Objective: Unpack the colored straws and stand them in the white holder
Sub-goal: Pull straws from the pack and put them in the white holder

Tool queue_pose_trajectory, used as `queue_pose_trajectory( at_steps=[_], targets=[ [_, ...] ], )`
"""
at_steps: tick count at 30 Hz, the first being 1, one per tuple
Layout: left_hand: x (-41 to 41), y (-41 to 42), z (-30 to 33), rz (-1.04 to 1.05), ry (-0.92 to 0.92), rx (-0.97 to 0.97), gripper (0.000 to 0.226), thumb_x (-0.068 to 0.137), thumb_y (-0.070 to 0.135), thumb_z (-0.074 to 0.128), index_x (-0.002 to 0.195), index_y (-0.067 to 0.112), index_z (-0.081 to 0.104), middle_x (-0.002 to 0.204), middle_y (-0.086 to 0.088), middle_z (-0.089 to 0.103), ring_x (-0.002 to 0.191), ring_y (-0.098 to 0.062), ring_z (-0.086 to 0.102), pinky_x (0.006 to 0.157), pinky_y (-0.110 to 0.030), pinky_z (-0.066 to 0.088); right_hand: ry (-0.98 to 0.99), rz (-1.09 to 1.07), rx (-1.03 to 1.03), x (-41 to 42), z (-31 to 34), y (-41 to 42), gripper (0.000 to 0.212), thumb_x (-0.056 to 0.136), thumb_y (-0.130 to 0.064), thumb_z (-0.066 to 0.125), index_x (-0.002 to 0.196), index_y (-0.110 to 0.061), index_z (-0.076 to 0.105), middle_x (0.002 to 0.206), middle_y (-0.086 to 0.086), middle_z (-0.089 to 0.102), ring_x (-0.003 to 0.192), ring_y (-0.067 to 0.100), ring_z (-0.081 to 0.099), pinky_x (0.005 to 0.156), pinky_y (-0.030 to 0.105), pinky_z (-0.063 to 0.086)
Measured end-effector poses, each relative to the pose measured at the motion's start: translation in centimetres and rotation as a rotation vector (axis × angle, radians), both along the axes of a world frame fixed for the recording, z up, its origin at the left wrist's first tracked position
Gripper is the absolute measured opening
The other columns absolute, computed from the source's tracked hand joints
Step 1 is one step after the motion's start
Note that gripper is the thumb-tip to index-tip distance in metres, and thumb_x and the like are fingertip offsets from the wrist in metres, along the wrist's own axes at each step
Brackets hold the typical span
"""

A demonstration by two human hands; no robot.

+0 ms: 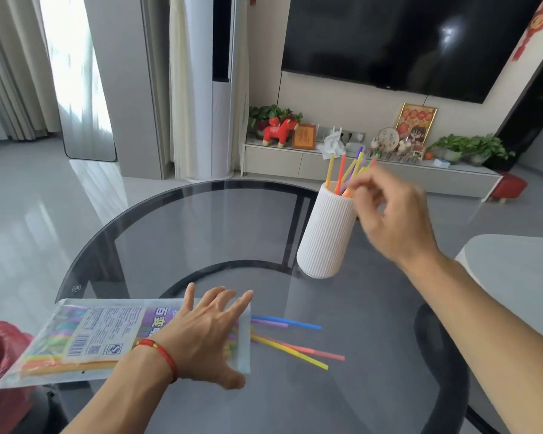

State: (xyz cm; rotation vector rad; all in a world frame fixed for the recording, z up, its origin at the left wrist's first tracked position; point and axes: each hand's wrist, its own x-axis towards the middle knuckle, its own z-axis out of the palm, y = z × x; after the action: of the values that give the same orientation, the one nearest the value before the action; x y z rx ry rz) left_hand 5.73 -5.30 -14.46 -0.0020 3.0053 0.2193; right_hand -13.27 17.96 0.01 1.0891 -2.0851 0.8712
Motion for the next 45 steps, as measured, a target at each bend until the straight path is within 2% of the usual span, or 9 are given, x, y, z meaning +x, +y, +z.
queue_pose_trajectory(
  at_steps=[2, 4, 9, 15, 21, 28, 33, 41, 45],
  targets=[
    [0.1, 0.1, 0.4, 0.005, 0.035, -0.003, 0.126, 0.054, 0.077, 0.059, 0.153, 0.031, -0.004, 0.151, 0.007, 0.027, 0.143, -0.017, 0.022, 0.121, -0.061, 0.004, -0.268, 0.124, 0.248, 2.2, -4.0, 0.8, 0.017, 0.094, -0.027, 0.061, 0.096, -0.018, 0.076, 0.088, -0.007, 0.074, 0.073, 0.012, 0.065, 0.069, 0.027, 0.052],
    [0.2, 0.3, 0.8, 0.015, 0.103, 0.003, 0.118, 0.055, 0.072, 0.057, 0.153, 0.031, 0.005, 0.145, 0.01, 0.032, 0.137, -0.016, 0.031, 0.12, -0.057, 0.014, -0.485, 0.176, 0.516, 3.7, -8.5, 1.6, 0.024, 0.099, -0.04, 0.066, 0.117, -0.028, 0.075, 0.115, -0.018, 0.07, 0.103, 0.003, 0.065, 0.092, 0.025, 0.048],
    [-0.2, 0.7, 1.4, 0.039, 0.243, 0.001, 0.101, 0.058, 0.055, 0.057, 0.149, 0.033, 0.02, 0.139, 0.007, 0.04, 0.128, -0.02, 0.042, 0.114, -0.051, 0.027, -0.584, 0.189, 0.683, 5.1, -15.5, 2.1, 0.088, 0.088, -0.08, 0.054, 0.163, -0.042, 0.027, 0.162, -0.026, 0.033, 0.152, -0.004, 0.021, 0.121, 0.027, 0.017],
    [-0.3, 0.9, 1.0, 0.009, 0.267, 0.037, 0.095, 0.058, 0.05, 0.057, 0.146, 0.03, 0.028, 0.137, 0.005, 0.043, 0.126, -0.021, 0.045, 0.109, -0.042, 0.035, -0.322, 0.115, 0.7, 6.4, -17.8, -1.1, 0.072, 0.099, -0.071, 0.044, 0.159, -0.031, 0.037, 0.137, -0.009, 0.047, 0.127, 0.015, 0.043, 0.103, 0.033, 0.033],
    [-0.6, 1.2, 0.6, -0.014, 0.321, 0.051, 0.095, 0.057, 0.049, 0.057, 0.146, 0.031, 0.03, 0.135, 0.004, 0.046, 0.124, -0.021, 0.047, 0.106, -0.042, 0.039, -0.249, 0.163, 0.629, 7.2, -17.7, -3.7, 0.035, 0.105, -0.047, 0.057, 0.122, -0.018, 0.066, 0.109, 0.003, 0.062, 0.096, 0.027, 0.061, 0.081, 0.042, 0.049],
    [-0.6, 1.1, 0.5, 0.004, 0.308, 0.0, 0.095, 0.057, 0.05, 0.058, 0.146, 0.035, 0.029, 0.135, 0.005, 0.046, 0.122, -0.021, 0.049, 0.105, -0.046, 0.039, -0.2, 0.23, 0.717, 7.6, -16.5, -3.3, 0.028, 0.114, -0.037, 0.043, 0.104, -0.015, 0.055, 0.089, 0.005, 0.061, 0.077, 0.031, 0.059, 0.062, 0.047, 0.046],
    [-0.5, 1.0, 0.4, 0.038, 0.234, -0.085, 0.104, 0.061, 0.047, 0.059, 0.149, 0.053, 0.003, 0.14, 0.0, 0.042, 0.131, -0.023, 0.043, 0.116, -0.065, 0.018, -0.357, 0.153, 0.882, 6.1, -14.5, -1.1, 0.026, 0.114, -0.041, 0.033, 0.109, -0.022, 0.049, 0.095, -0.003, 0.052, 0.087, 0.03, 0.061, 0.066, 0.043, 0.043],
    [-0.2, 1.5, 0.7, 0.024, 0.173, -0.144, 0.083, 0.068, 0.065, 0.054, 0.143, 0.045, 0.024, 0.158, -0.008, 0.02, 0.146, -0.027, 0.018, 0.116, -0.07, 0.006, -0.388, 0.05, 0.985, 6.0, -11.9, 0.4, 0.025, 0.114, -0.042, 0.032, 0.096, -0.025, 0.036, 0.09, -0.006, 0.049, 0.08, 0.028, 0.055, 0.074, 0.044, 0.047],
    [-0.7, 2.5, 0.5, 0.023, 0.224, -0.114, 0.067, 0.082, 0.081, 0.031, 0.128, 0.034, 0.047, 0.155, -0.006, 0.031, 0.143, -0.024, 0.027, 0.116, -0.066, 0.013, -0.365, 0.026, 1.036, 6.2, -10.8, 1.7, 0.026, 0.114, -0.044, 0.032, 0.095, -0.027, 0.039, 0.088, -0.006, 0.051, 0.078, 0.024, 0.054, 0.07, 0.04, 0.043]
  ],
)
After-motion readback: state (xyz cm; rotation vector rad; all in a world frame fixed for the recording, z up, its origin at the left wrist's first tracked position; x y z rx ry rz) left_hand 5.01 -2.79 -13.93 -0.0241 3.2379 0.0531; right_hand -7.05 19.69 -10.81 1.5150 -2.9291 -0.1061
